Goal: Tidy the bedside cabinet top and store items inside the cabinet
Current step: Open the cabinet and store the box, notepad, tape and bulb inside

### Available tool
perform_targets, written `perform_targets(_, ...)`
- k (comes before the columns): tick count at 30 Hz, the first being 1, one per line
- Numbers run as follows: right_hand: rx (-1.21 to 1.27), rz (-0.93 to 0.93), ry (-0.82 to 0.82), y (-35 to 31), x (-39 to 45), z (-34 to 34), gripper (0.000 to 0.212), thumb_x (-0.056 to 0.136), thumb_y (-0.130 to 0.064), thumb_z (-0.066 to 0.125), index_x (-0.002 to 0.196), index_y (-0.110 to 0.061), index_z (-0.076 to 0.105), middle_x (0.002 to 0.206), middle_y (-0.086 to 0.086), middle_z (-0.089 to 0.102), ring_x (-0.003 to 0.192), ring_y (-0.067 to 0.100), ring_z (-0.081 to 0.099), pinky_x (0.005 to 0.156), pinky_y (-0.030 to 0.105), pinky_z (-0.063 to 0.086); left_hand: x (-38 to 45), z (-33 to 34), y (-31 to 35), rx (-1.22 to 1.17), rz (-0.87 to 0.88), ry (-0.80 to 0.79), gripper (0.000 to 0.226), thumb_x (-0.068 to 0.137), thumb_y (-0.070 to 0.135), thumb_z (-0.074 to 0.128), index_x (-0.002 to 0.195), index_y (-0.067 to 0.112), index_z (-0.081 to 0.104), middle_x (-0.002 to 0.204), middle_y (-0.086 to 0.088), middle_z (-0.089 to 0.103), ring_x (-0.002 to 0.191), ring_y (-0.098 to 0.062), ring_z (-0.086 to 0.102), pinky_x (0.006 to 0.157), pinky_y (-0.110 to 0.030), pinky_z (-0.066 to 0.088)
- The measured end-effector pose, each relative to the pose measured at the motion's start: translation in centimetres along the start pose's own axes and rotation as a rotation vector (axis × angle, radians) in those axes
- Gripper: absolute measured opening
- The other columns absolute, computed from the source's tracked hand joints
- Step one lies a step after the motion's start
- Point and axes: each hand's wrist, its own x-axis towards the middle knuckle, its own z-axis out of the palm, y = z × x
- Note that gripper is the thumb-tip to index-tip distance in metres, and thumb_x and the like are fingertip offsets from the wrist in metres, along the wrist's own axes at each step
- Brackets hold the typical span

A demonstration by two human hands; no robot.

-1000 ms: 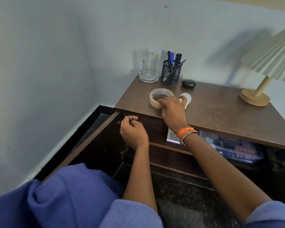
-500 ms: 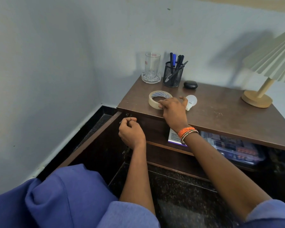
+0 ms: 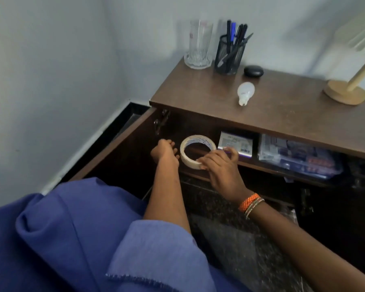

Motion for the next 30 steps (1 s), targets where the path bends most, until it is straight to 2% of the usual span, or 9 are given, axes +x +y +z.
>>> perform_targets(6, -0.010, 0.308, -0.096, 1.6, 1.6, 4.8, 0.024, 0.078, -0.004, 0.056, 0.096, -0.015, 0.067, 0.092, 0.002, 0.067, 0.095, 0.026, 0.060, 0.092, 0.038, 0.024, 0.5, -0.4, -0.7, 0.179, -0.015, -0.014, 0.037, 0.087, 0.016, 0.046, 0.119, 0.002, 0.058, 0.119, -0.012, 0.062, 0.110, -0.028, 0.057, 0.087, -0.037, 0.045)
perform_targets(9, -0.029, 0.416, -0.129, 2.0, 4.2, 6.9, 0.021, 0.083, -0.006, 0.056, 0.099, -0.014, 0.069, 0.097, 0.006, 0.068, 0.101, 0.029, 0.058, 0.090, 0.041, 0.030, 0.5, 0.0, -0.5, 0.202, 0.045, -0.043, 0.031, 0.085, 0.014, 0.049, 0.112, 0.003, 0.059, 0.110, -0.010, 0.062, 0.103, -0.027, 0.057, 0.087, -0.036, 0.048)
perform_targets(11, -0.041, 0.435, -0.158, 2.4, 5.5, 7.9, 0.022, 0.085, -0.008, 0.055, 0.100, -0.013, 0.069, 0.100, 0.008, 0.068, 0.104, 0.030, 0.057, 0.089, 0.041, 0.034, 0.7, 0.4, -0.3, 0.232, 0.104, -0.045, 0.028, 0.083, 0.013, 0.049, 0.107, 0.005, 0.062, 0.109, -0.009, 0.063, 0.103, -0.027, 0.058, 0.092, -0.041, 0.050)
perform_targets(15, -0.108, 0.442, -0.180, 3.3, 7.3, 9.6, 0.023, 0.085, -0.010, 0.053, 0.100, -0.014, 0.070, 0.102, 0.010, 0.069, 0.105, 0.031, 0.057, 0.088, 0.040, 0.039, 1.4, 0.5, -0.8, 0.324, 0.178, -0.105, 0.042, 0.083, 0.010, 0.050, 0.124, 0.016, 0.056, 0.120, -0.006, 0.058, 0.107, -0.024, 0.054, 0.097, -0.044, 0.047)
perform_targets(17, -0.133, 0.447, -0.194, 3.7, 7.9, 10.1, 0.022, 0.085, -0.011, 0.053, 0.099, -0.012, 0.070, 0.103, 0.013, 0.069, 0.104, 0.033, 0.058, 0.088, 0.040, 0.040, 1.6, 0.6, -1.2, 0.430, 0.230, -0.216, 0.051, 0.083, 0.003, 0.049, 0.132, 0.019, 0.048, 0.121, -0.006, 0.057, 0.111, -0.024, 0.053, 0.101, -0.044, 0.045)
perform_targets(21, -0.169, 0.488, -0.180, 4.2, 7.8, 10.7, 0.026, 0.084, -0.012, 0.053, 0.105, -0.012, 0.068, 0.105, 0.013, 0.069, 0.103, 0.033, 0.060, 0.090, 0.040, 0.041, 1.8, 0.3, -1.7, 0.816, 0.333, -0.446, 0.063, 0.083, -0.001, 0.047, 0.143, 0.016, 0.034, 0.140, -0.010, 0.046, 0.127, -0.029, 0.046, 0.106, -0.042, 0.040)
perform_targets(25, -0.163, 0.509, -0.169, 4.4, 6.5, 10.8, 0.028, 0.082, -0.011, 0.057, 0.108, -0.015, 0.067, 0.106, 0.009, 0.068, 0.106, 0.030, 0.059, 0.096, 0.041, 0.036, 2.2, -0.5, -2.1, 1.028, 0.296, -0.453, 0.071, 0.083, 0.004, 0.049, 0.147, 0.022, 0.023, 0.149, -0.007, 0.036, 0.135, -0.025, 0.036, 0.111, -0.036, 0.035)
perform_targets(30, -0.188, 0.524, -0.165, 4.6, 6.8, 10.8, 0.030, 0.083, -0.007, 0.053, 0.109, -0.014, 0.066, 0.108, 0.009, 0.067, 0.108, 0.029, 0.058, 0.102, 0.041, 0.031, 2.0, -0.8, -2.4, 1.076, 0.283, -0.463, 0.066, 0.084, 0.004, 0.047, 0.145, 0.021, 0.030, 0.145, -0.008, 0.041, 0.133, -0.025, 0.039, 0.110, -0.034, 0.035)
